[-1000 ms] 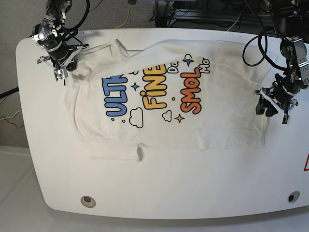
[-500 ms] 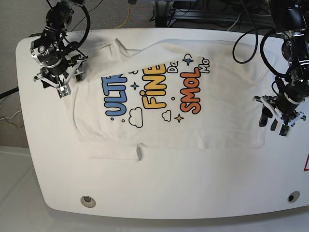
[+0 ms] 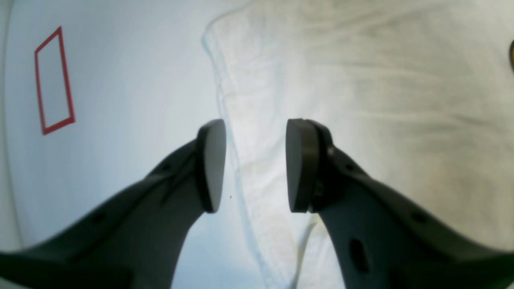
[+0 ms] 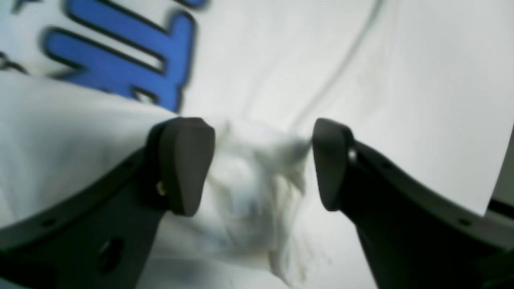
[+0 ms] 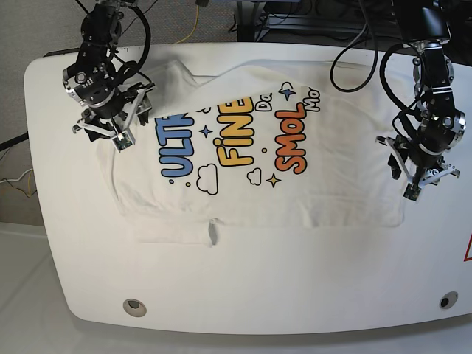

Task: Fold the T-shirt properly
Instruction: 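Swing the open left gripper over the shirt toward its shoulder edge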

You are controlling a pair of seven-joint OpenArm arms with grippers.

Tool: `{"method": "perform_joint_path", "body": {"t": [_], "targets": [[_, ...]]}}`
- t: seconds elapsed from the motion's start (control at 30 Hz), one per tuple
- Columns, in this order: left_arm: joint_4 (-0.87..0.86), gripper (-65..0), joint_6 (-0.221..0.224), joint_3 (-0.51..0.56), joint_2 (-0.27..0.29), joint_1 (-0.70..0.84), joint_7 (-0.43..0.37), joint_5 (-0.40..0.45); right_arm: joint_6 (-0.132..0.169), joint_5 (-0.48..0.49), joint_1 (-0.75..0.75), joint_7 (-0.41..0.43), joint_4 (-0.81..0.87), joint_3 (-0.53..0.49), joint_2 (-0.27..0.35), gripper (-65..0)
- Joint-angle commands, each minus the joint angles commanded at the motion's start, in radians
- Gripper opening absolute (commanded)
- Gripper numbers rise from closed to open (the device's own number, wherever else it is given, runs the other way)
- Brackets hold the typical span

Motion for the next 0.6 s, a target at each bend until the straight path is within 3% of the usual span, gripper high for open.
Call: {"method": "perform_joint_path", "body": {"t": [0.4, 0.6], "targets": [[-0.002, -42.0, 0.006, 0.031, 0.003, 0.003, -0.032, 0.011, 0.000, -0.008, 0.046, -0.069, 0.014, -0.054, -0.002, -25.4], [0.003, -42.0, 0.023, 0.046, 0.012, 0.025, 0.040, 0.091, 0.000, -0.008, 0.046, -0.069, 0.011, -0.054, -0.002, -25.4]]}}
